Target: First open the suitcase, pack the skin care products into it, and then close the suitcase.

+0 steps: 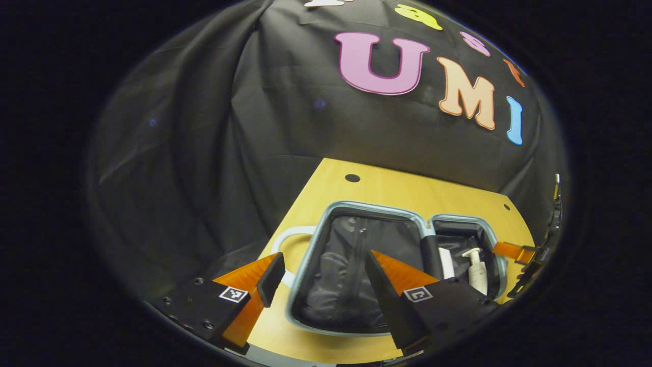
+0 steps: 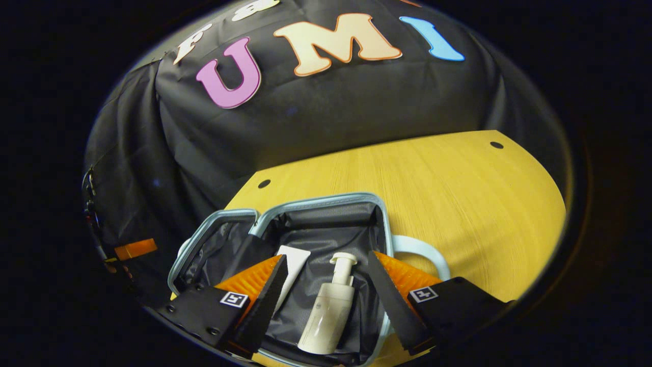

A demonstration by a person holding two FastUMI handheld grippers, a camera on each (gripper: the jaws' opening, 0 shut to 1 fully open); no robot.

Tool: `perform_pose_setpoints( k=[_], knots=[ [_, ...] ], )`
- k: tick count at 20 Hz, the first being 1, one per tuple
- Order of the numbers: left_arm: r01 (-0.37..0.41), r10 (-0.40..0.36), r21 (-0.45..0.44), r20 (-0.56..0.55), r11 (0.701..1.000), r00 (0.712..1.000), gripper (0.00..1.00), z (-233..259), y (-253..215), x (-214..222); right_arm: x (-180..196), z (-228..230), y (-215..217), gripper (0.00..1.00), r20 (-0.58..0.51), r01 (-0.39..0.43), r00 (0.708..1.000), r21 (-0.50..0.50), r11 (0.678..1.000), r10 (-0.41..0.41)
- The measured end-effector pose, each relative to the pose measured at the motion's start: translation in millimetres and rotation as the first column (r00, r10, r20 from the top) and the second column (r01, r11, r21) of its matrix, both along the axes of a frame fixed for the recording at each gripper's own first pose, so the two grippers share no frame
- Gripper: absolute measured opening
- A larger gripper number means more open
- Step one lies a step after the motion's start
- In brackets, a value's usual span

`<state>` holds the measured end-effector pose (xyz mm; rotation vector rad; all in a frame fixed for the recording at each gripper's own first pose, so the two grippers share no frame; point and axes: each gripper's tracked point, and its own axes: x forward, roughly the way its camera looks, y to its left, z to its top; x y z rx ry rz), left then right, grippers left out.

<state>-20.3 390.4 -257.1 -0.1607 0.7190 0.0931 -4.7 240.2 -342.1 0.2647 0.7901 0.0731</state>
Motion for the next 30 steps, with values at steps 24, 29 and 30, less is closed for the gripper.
perform_pose_setpoints(
  k=[24,29,30],
  knots=[
    [0.126,-0.135,-0.054,-0.215,0.991,0.967,0.0,-86.3,54.0,56.7,0.0,71.1,-17.9,0.98,0.195,0.051,0.981,-0.214,0.975,-0.009],
    [0.137,-0.143,-0.065,-0.101,0.988,0.985,0.0,-9.3,33.0,55.6,-2.7,86.1,-10.2,0.98,0.23,-0.025,0.97,-0.207,0.978,0.073],
    [0.142,-0.147,-0.067,-0.083,0.988,0.986,0.0,7.8,28.7,54.2,-3.3,91.9,-9.8,0.98,0.247,-0.033,0.965,-0.201,0.979,0.084]
  ],
)
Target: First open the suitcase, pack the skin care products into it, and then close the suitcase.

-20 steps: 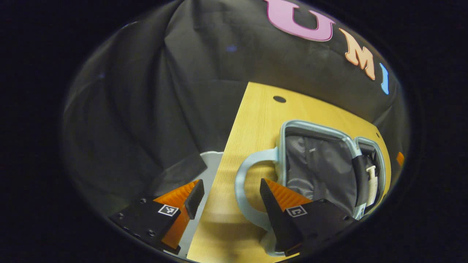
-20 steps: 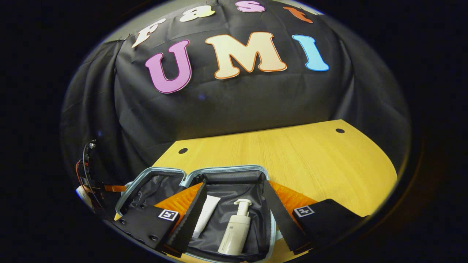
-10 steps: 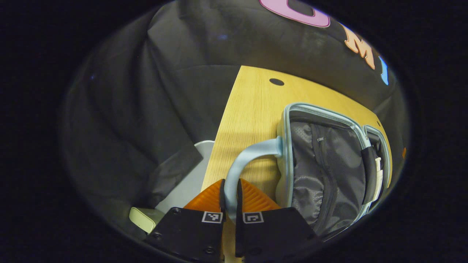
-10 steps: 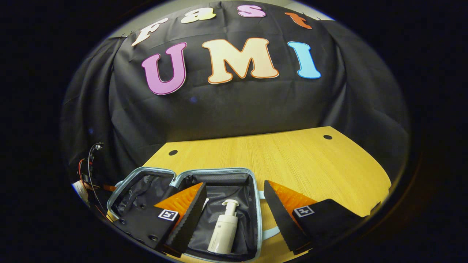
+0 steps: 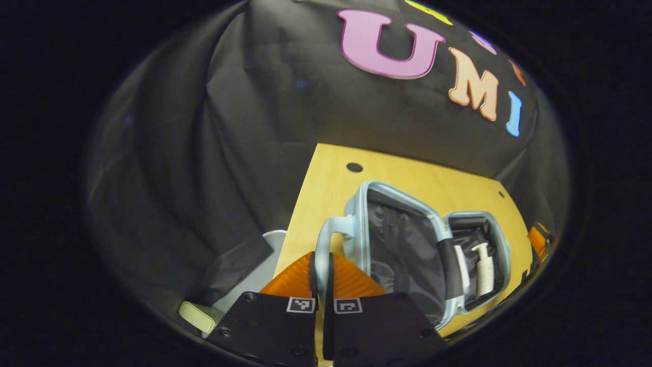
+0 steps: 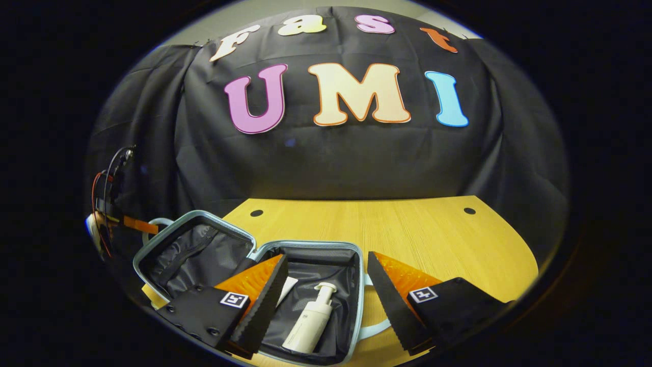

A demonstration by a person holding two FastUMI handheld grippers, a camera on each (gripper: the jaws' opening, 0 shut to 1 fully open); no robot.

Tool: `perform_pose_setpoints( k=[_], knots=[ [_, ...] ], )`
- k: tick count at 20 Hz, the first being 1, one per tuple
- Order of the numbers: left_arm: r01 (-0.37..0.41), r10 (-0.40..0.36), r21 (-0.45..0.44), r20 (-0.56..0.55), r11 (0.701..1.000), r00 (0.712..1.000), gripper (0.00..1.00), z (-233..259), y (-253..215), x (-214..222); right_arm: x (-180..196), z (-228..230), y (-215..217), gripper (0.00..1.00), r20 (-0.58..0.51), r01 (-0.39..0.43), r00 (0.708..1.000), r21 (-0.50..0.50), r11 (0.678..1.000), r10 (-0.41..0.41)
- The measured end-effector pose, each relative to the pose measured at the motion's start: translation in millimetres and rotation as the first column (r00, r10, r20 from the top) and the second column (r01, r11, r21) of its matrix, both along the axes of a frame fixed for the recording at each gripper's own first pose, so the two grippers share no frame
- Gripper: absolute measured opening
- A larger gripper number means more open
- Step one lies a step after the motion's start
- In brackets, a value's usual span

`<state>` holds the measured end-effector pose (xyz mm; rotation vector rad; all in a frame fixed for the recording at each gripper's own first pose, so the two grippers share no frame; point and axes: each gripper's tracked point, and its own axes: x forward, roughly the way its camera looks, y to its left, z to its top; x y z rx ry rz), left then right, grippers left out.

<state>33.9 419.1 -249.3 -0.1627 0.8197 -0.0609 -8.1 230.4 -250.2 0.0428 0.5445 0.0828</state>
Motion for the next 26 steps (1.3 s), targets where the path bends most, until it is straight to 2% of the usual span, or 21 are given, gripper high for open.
perform_pose_setpoints(
  k=[7,8,9,15,25,26],
  knots=[
    [0.057,-0.059,0.015,0.118,0.998,0.991,0.0,88.2,-59.4,-3.7,-6.7,34.5,-18.9,0.98,0.076,-0.061,0.995,0.016,0.998,0.06],
    [0.059,-0.06,0.014,0.131,0.998,0.99,0.0,98.0,-68.5,-6.7,-9.1,37.8,-24.8,0.94,0.083,-0.064,0.995,0.018,0.998,0.062],
    [0.061,-0.062,0.011,0.141,0.998,0.988,0.0,106.3,-78.0,-7.8,-10.1,42.8,-31.0,0.98,0.09,-0.065,0.994,0.019,0.998,0.063],
    [0.102,-0.096,-0.019,0.214,0.995,0.972,0.0,147.5,-147.5,-8.6,-13.1,60.6,-74.3,0.98,0.113,-0.057,0.992,0.023,0.998,0.054],
    [0.19,-0.129,-0.177,0.307,0.966,0.943,0.0,184.9,-274.7,0.3,-26.3,85.5,-144.9,0.98,0.143,-0.047,0.988,-0.023,0.999,0.05],
    [0.203,-0.136,-0.195,0.31,0.959,0.941,0.0,185.2,-291.7,-1.0,-28.2,87.2,-153.6,0.94,0.143,-0.042,0.989,-0.026,0.999,0.045]
  ],
)
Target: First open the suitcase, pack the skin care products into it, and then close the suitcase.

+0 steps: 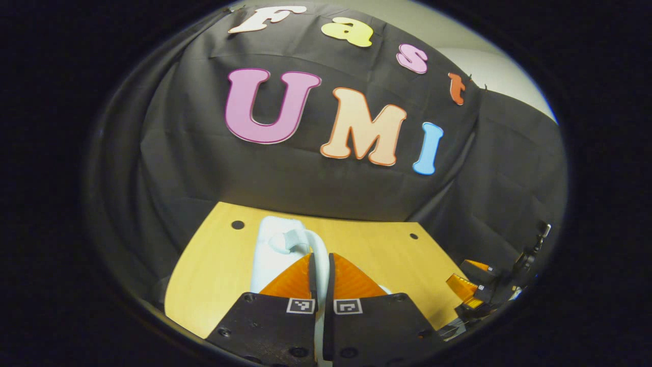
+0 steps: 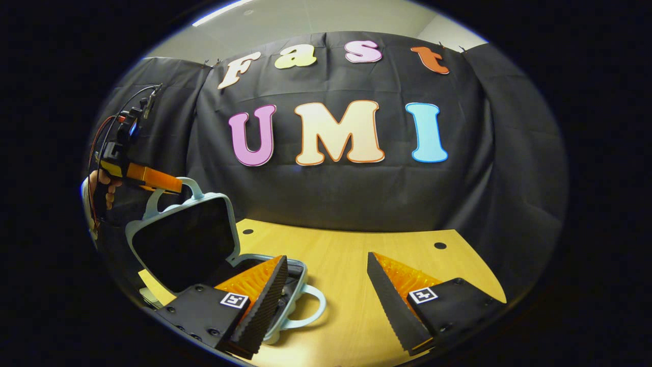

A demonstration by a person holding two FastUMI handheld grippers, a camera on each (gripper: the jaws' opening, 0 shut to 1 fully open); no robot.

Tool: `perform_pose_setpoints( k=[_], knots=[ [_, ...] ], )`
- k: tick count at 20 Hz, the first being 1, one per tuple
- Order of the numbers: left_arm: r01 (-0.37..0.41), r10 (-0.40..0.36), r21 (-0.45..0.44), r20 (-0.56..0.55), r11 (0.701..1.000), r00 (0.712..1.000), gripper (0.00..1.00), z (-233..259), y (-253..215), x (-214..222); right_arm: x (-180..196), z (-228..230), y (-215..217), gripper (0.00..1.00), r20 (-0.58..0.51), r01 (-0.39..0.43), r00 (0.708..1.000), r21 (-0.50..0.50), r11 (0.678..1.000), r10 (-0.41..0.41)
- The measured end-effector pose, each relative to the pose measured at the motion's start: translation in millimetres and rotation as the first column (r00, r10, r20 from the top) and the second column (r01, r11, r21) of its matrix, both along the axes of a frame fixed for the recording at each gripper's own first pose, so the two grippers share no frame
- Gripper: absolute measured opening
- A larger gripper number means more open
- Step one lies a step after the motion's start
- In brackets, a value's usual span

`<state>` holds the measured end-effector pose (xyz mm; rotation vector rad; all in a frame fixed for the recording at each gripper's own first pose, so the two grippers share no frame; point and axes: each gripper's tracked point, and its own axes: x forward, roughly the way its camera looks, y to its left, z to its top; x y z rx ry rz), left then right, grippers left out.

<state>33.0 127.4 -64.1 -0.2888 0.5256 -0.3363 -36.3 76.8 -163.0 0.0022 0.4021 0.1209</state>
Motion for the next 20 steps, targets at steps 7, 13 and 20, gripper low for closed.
perform_pose_setpoints(
  k=[7,13,20],
  knots=[
    [0.11,-0.111,-0.051,-0.021,0.993,0.994,0.0,-25.5,-103.7,-7.7,-13.0,5.6,-56.2,0.98,0.002,0.044,0.999,-0.021,0.999,-0.044],
    [0.2,-0.198,0.018,-0.097,0.98,0.975,0.0,-77.8,-172.3,-16.3,-29.1,0.6,-105.1,0.98,-0.002,0.112,0.994,-0.02,0.994,-0.112],
    [0.239,-0.222,0.067,-0.195,0.969,0.955,0.0,-143.8,-221.0,-40.6,-48.5,-13.5,-155.0,0.98,-0.038,0.166,0.985,-0.037,0.985,-0.167]
  ],
)
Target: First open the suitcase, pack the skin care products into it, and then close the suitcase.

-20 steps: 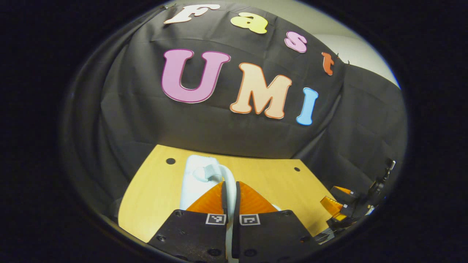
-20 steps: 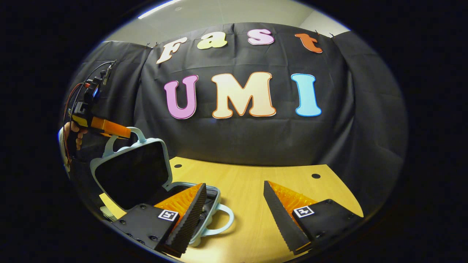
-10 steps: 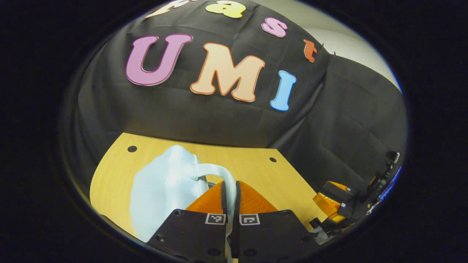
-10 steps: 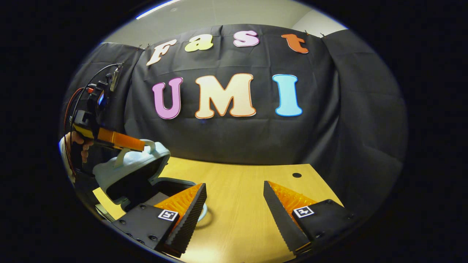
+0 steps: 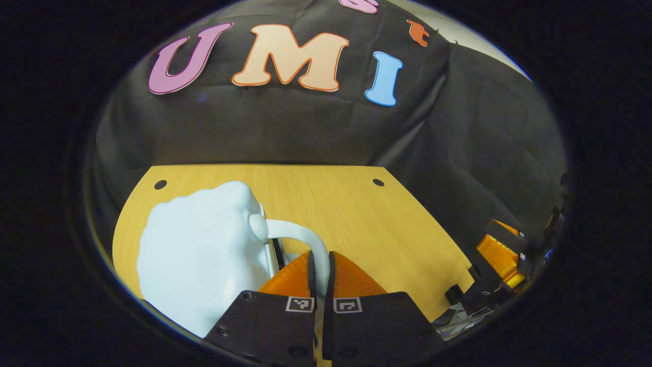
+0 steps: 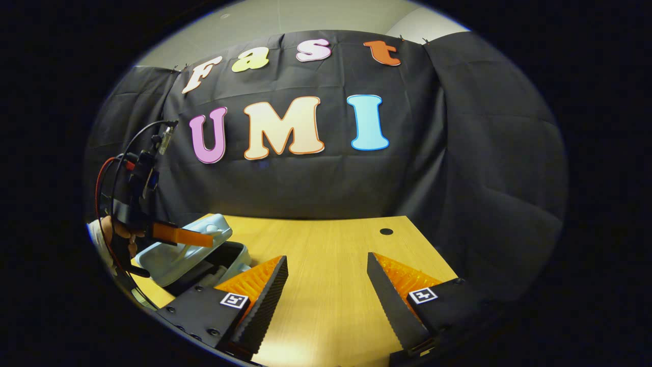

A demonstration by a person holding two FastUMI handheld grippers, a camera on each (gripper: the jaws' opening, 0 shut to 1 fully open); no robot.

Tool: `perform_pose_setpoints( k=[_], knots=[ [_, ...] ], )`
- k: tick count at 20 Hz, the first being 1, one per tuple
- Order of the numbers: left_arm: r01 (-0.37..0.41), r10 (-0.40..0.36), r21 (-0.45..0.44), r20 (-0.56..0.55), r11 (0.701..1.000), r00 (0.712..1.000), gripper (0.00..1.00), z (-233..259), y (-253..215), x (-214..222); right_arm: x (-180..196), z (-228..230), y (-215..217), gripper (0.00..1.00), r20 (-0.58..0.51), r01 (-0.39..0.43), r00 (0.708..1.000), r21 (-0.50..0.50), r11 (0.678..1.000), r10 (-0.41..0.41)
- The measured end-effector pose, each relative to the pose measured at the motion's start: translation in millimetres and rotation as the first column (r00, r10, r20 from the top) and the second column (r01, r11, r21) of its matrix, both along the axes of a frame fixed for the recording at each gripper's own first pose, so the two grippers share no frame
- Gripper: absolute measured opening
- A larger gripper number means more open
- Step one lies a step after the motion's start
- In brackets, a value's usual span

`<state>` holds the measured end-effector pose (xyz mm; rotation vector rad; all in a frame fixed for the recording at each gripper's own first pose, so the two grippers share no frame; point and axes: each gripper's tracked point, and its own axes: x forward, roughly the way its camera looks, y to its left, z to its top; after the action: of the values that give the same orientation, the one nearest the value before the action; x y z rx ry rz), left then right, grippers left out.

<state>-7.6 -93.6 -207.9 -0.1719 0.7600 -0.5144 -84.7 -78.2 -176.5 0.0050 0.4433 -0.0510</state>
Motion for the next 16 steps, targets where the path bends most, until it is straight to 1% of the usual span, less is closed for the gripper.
perform_pose_setpoints(
  k=[3,5,6,7,8,9,10,11,12,13,14,15,16],
  knots=[
    [-0.015,0.016,0.027,-0.03,1.0,0.999,0.0,-39.2,-11.4,-1.2,-4.1,-3.6,-15.8,0.98,-0.012,0.005,1.0,-0.007,1.0,-0.005],
    [-0.015,0.018,0.043,-0.067,0.999,0.998,0.02,-62.2,-22.3,-10.9,-4.7,-4.4,-23.7,0.98,-0.012,0.004,1.0,-0.006,1.0,-0.005],
    [-0.013,0.017,0.056,-0.08,0.998,0.997,0.04,-66.6,-30.3,-15.3,-4.5,-3.4,-26.4,0.98,-0.009,0.003,1.0,-0.006,1.0,-0.003],
    [-0.027,0.033,0.076,-0.077,0.997,0.996,0.06,-71.8,-29.3,-17.0,-3.7,-1.3,-28.9,0.98,-0.004,0.001,1.0,-0.006,1.0,-0.001],
    [-0.031,0.035,0.073,-0.066,0.997,0.997,0.12,-74.3,-37.4,-16.3,-2.9,0.1,-31.3,0.98,0.001,-0.002,1.0,-0.006,1.0,0.002],
    [-0.027,0.03,0.071,-0.039,0.997,0.999,0.17,-66.0,-45.8,-17.1,-2.4,2.1,-32.7,0.98,0.006,-0.005,1.0,-0.005,1.0,0.005],
    [-0.014,0.014,0.079,0.001,0.997,1.0,0.45,-59.2,-55.5,-21.7,-1.9,5.3,-33.9,0.98,0.014,-0.007,1.0,-0.001,1.0,0.007],
    [-0.015,0.008,0.108,0.06,0.994,0.998,0.72,-48.3,-59.2,-26.8,-0.7,10.2,-34.2,0.98,0.028,-0.009,1.0,0.005,1.0,0.009],
    [-0.017,-0.002,0.14,0.132,0.99,0.991,1.0,-35.5,-63.8,-21.7,1.8,16.4,-33.7,0.98,0.044,-0.012,0.999,0.014,1.0,0.011],
    [-0.022,-0.01,0.151,0.209,0.988,0.978,1.0,-16.4,-64.8,-20.2,5.2,24.1,-32.9,0.98,0.066,-0.012,0.998,0.021,1.0,0.011],
    [-0.048,0.0,0.158,0.289,0.986,0.957,0.94,5.0,-60.5,-16.2,9.3,31.6,-31.6,0.98,0.09,-0.014,0.996,0.028,1.0,0.011],
    [-0.088,0.025,0.155,0.367,0.984,0.93,0.96,27.5,-53.9,-10.4,13.0,41.3,-29.2,0.98,0.118,-0.016,0.993,0.034,0.999,0.012],
    [-0.144,0.067,0.143,0.444,0.979,0.894,0.95,54.4,-43.8,-7.6,16.5,52.7,-27.6,0.94,0.149,-0.017,0.989,0.038,0.999,0.012]
  ],
)
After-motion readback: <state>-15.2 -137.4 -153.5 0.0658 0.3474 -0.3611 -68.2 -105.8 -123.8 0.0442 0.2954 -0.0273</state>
